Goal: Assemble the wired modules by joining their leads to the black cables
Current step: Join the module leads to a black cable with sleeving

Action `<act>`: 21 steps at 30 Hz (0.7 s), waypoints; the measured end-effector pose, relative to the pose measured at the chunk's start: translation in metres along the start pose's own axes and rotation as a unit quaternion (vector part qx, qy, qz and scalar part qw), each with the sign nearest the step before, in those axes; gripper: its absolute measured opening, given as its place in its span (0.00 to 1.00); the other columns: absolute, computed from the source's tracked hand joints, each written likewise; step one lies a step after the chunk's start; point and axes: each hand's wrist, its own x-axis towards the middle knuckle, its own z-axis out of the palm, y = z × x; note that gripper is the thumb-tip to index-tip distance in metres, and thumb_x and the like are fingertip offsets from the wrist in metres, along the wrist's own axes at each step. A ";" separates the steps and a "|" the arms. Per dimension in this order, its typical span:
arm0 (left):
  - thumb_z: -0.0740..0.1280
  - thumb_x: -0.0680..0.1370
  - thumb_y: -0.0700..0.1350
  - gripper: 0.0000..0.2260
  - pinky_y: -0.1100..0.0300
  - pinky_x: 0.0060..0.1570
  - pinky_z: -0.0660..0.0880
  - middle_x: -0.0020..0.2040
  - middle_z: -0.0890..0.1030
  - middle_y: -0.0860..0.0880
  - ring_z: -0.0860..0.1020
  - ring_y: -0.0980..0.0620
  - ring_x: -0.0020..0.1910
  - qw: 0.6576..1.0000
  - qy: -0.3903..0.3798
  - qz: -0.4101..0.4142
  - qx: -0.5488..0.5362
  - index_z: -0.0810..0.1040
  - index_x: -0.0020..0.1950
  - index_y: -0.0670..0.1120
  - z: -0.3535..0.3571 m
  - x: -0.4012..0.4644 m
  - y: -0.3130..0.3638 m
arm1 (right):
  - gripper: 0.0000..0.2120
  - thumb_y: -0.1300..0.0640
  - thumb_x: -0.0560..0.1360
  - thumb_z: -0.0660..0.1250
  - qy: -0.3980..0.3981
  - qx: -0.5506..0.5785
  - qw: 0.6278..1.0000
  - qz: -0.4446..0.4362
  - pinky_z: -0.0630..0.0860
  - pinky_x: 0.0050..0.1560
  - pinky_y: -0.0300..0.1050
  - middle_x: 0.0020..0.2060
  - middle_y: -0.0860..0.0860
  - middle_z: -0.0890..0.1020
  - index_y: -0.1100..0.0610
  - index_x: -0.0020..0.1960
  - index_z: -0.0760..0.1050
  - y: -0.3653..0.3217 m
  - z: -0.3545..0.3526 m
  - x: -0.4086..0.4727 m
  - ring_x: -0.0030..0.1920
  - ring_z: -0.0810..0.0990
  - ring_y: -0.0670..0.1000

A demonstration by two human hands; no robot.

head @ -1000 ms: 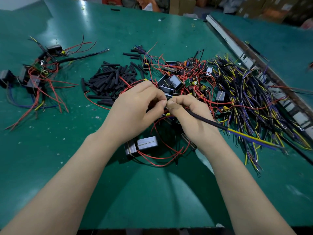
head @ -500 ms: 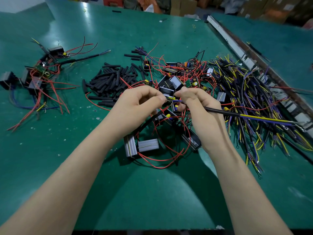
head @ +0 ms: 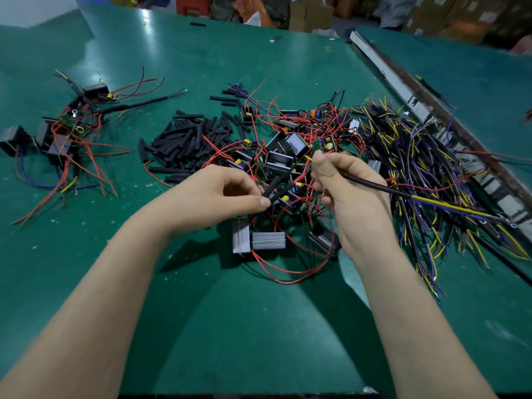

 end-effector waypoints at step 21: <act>0.63 0.78 0.43 0.08 0.75 0.44 0.69 0.43 0.80 0.58 0.76 0.67 0.41 0.989 0.046 0.139 -0.030 0.78 0.54 0.52 0.008 -0.001 0.010 | 0.05 0.46 0.77 0.63 -0.084 -0.051 0.989 -0.111 0.66 0.33 0.35 0.38 0.49 0.76 0.40 0.48 0.79 -0.001 0.005 -0.003 0.30 0.68 0.43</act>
